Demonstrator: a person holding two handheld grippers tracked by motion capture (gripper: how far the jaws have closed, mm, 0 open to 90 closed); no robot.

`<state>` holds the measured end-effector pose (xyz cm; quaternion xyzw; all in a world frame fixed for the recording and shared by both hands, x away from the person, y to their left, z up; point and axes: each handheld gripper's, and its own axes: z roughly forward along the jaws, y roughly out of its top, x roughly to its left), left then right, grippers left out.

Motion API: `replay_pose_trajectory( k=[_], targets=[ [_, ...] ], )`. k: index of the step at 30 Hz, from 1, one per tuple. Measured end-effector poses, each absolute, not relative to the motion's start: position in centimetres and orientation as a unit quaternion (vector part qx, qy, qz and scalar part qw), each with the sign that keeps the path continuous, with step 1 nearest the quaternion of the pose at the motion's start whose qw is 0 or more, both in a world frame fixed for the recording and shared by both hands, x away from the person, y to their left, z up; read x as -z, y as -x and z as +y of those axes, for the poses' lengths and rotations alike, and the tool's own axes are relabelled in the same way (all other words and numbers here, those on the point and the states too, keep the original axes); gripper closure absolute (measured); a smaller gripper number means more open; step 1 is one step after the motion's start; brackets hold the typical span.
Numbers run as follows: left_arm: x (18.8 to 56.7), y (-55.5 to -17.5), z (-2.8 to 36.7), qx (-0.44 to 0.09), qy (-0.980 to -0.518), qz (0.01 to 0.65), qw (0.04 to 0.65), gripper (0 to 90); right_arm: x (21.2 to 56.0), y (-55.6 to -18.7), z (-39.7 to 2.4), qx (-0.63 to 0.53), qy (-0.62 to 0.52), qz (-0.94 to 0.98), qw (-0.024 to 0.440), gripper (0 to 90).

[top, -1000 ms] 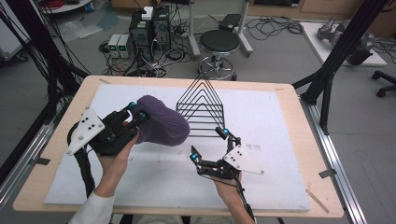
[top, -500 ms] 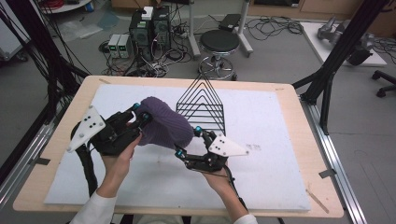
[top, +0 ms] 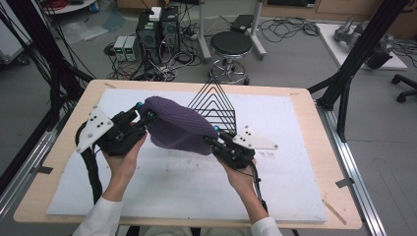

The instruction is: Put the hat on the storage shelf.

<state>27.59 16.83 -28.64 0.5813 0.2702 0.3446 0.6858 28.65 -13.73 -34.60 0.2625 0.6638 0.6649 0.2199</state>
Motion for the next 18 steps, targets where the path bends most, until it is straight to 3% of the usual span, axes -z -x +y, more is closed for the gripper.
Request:
replay_pose_trajectory(
  k=[11, 18],
  targets=[
    [24.2, -30.7, 14.0, -0.391, -0.593, 0.254, 0.656, 77.9, 30.8, -30.8, -16.4, -0.671, -0.281, 0.648, 0.226, 81.5],
    [21.7, -32.9, 12.9, -0.376, -0.595, 0.277, 0.653, 77.8, 27.9, -32.2, -17.6, -0.673, -0.298, 0.633, 0.241, 80.8]
  ],
)
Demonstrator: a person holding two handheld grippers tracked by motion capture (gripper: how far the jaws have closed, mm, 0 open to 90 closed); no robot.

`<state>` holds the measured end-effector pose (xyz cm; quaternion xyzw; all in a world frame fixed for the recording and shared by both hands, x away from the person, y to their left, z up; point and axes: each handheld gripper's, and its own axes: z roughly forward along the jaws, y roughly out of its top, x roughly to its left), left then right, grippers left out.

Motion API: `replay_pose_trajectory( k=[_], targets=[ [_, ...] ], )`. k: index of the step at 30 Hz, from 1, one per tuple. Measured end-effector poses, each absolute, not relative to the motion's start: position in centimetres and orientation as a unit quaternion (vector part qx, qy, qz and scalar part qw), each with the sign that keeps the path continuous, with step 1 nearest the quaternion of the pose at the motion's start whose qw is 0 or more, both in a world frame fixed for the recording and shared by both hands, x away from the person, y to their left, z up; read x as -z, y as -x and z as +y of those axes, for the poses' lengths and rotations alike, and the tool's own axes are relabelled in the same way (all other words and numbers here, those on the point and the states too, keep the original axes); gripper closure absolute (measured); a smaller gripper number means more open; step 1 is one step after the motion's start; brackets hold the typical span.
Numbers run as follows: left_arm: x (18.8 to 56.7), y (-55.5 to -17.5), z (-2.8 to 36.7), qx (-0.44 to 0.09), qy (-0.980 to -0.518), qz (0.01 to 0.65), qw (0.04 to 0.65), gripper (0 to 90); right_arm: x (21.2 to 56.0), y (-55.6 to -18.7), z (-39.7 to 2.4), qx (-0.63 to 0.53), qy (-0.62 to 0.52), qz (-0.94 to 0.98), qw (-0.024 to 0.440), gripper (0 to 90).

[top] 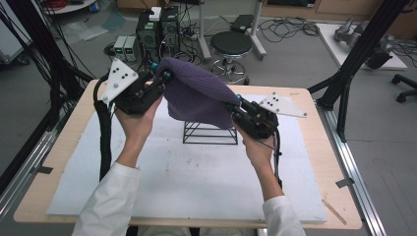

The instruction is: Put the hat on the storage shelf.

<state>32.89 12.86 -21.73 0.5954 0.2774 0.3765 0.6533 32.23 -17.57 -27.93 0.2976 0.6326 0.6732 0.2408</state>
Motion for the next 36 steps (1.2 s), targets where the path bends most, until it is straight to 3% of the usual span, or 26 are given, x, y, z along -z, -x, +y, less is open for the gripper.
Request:
replay_pose_trajectory(
  k=[13, 21, 36],
  targets=[
    [19.1, -33.8, 10.9, -0.401, -0.591, 0.261, 0.65, 77.8, 25.0, -33.8, -18.8, -0.658, -0.316, 0.615, 0.297, 80.8],
    [18.0, -34.3, 9.8, -0.405, -0.597, 0.252, 0.645, 77.7, 24.4, -34.5, -19.5, -0.665, -0.327, 0.601, 0.299, 80.7],
    [21.6, -36.6, 8.4, -0.377, -0.645, 0.286, 0.6, 77.5, 28.9, -36.6, -19.5, -0.623, -0.409, 0.61, 0.269, 80.5]
  ],
)
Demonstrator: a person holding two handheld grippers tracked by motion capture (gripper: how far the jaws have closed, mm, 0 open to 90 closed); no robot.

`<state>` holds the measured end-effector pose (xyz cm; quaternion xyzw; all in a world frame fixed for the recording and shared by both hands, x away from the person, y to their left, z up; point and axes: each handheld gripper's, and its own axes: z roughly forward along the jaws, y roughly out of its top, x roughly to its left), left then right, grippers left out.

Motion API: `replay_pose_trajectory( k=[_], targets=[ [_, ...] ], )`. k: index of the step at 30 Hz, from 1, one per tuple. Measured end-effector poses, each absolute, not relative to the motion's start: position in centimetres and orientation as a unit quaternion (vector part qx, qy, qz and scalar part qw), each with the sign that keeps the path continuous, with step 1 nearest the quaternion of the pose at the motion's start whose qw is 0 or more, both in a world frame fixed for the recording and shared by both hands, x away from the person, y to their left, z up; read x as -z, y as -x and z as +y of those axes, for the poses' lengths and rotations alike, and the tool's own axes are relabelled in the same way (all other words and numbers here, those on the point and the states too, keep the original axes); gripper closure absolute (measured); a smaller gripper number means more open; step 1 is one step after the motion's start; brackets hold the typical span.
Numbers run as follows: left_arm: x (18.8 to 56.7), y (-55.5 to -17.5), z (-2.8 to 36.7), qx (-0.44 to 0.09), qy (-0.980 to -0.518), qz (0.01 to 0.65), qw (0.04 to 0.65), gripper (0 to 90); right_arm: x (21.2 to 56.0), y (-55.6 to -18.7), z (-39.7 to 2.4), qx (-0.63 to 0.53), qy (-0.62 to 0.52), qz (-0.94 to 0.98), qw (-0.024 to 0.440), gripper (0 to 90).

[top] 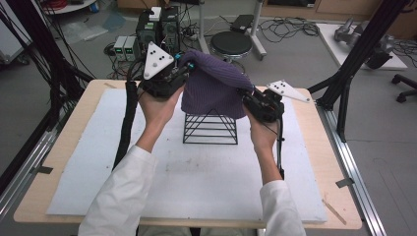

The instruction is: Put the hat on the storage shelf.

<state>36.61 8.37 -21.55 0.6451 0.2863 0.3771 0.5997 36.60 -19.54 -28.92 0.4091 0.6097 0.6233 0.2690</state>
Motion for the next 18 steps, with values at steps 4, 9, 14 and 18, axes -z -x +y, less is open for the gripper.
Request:
replay_pose_trajectory(
  k=[4, 9, 14, 18],
  targets=[
    [23.7, -37.2, 8.0, -0.363, -0.659, 0.302, 0.586, 77.5, 30.7, -36.8, -19.7, -0.611, -0.426, 0.615, 0.257, 80.4],
    [25.1, -37.5, 7.8, -0.352, -0.664, 0.313, 0.581, 77.6, 32.8, -36.9, -19.8, -0.611, -0.438, 0.612, 0.243, 80.3],
    [26.1, -37.7, 7.6, -0.347, -0.669, 0.316, 0.577, 77.5, 33.9, -37.0, -20.0, -0.61, -0.441, 0.612, 0.242, 80.4],
    [26.8, -37.7, 7.4, -0.348, -0.676, 0.314, 0.569, 77.5, 35.3, -37.2, -19.7, -0.602, -0.451, 0.616, 0.236, 80.3]
  ],
)
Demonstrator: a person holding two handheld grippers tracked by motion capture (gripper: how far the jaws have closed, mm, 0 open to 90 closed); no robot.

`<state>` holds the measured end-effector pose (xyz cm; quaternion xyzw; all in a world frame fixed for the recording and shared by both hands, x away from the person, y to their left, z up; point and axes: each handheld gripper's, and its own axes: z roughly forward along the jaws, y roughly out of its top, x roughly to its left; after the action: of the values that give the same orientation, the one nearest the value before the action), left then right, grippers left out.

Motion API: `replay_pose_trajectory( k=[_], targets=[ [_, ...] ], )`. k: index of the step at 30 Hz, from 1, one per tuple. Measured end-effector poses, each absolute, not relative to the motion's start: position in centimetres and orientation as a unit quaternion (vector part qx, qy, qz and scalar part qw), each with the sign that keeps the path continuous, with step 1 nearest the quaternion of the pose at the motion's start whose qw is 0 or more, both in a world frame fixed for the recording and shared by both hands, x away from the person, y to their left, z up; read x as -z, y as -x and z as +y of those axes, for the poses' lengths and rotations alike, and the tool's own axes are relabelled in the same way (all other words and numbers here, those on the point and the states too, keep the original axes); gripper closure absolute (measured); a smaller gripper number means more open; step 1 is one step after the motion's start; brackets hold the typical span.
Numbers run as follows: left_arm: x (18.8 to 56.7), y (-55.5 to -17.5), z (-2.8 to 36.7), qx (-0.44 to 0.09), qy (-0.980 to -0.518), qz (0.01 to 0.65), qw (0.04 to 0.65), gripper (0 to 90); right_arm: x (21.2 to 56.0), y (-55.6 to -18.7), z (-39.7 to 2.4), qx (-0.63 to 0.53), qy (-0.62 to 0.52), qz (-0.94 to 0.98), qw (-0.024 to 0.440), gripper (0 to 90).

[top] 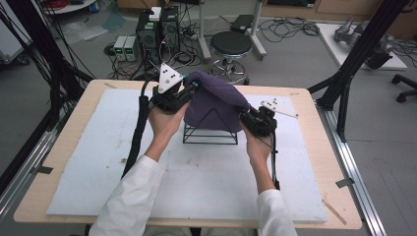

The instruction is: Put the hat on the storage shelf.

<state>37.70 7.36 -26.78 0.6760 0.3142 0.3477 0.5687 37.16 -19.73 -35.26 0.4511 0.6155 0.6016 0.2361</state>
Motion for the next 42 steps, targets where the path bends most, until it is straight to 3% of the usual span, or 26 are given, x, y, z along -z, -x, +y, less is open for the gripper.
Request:
replay_pose_trajectory(
  k=[12, 20, 23, 24, 28, 29, 32, 33, 38, 42],
  targets=[
    [30.6, -37.9, 7.1, -0.362, -0.691, 0.329, 0.532, 77.0, 38.0, -37.7, -19.1, -0.561, -0.477, 0.637, 0.228, 79.0],
    [32.0, -38.2, 7.9, -0.347, -0.695, 0.331, 0.536, 74.2, 38.9, -38.2, -18.6, -0.538, -0.493, 0.652, 0.205, 72.5],
    [32.0, -38.2, 8.1, -0.345, -0.691, 0.329, 0.544, 67.3, 38.8, -38.3, -19.0, -0.541, -0.498, 0.649, 0.198, 51.4],
    [32.0, -38.3, 8.1, -0.346, -0.689, 0.331, 0.544, 58.6, 38.8, -38.3, -19.5, -0.545, -0.506, 0.643, 0.184, 44.6],
    [32.2, -38.4, 8.3, -0.34, -0.686, 0.332, 0.551, 52.1, 38.5, -38.2, -20.1, -0.557, -0.508, 0.632, 0.181, 36.3],
    [32.3, -38.4, 8.3, -0.343, -0.684, 0.331, 0.552, 45.2, 38.1, -37.8, -20.3, -0.568, -0.496, 0.628, 0.193, 31.9],
    [32.6, -38.2, 8.6, -0.348, -0.674, 0.329, 0.562, 40.2, 37.6, -37.3, -20.2, -0.572, -0.487, 0.623, 0.217, 24.5],
    [32.8, -38.1, 8.8, -0.35, -0.667, 0.331, 0.568, 39.2, 37.2, -36.9, -20.0, -0.57, -0.48, 0.617, 0.253, 14.5],
    [33.4, -37.7, 10.6, -0.358, -0.635, 0.334, 0.597, 30.2, 36.0, -35.7, -20.2, -0.589, -0.462, 0.594, 0.294, 11.1],
    [33.5, -36.9, 12.5, -0.367, -0.606, 0.339, 0.618, 28.3, 35.3, -34.8, -21.0, -0.593, -0.462, 0.575, 0.322, 10.3]
  ],
)
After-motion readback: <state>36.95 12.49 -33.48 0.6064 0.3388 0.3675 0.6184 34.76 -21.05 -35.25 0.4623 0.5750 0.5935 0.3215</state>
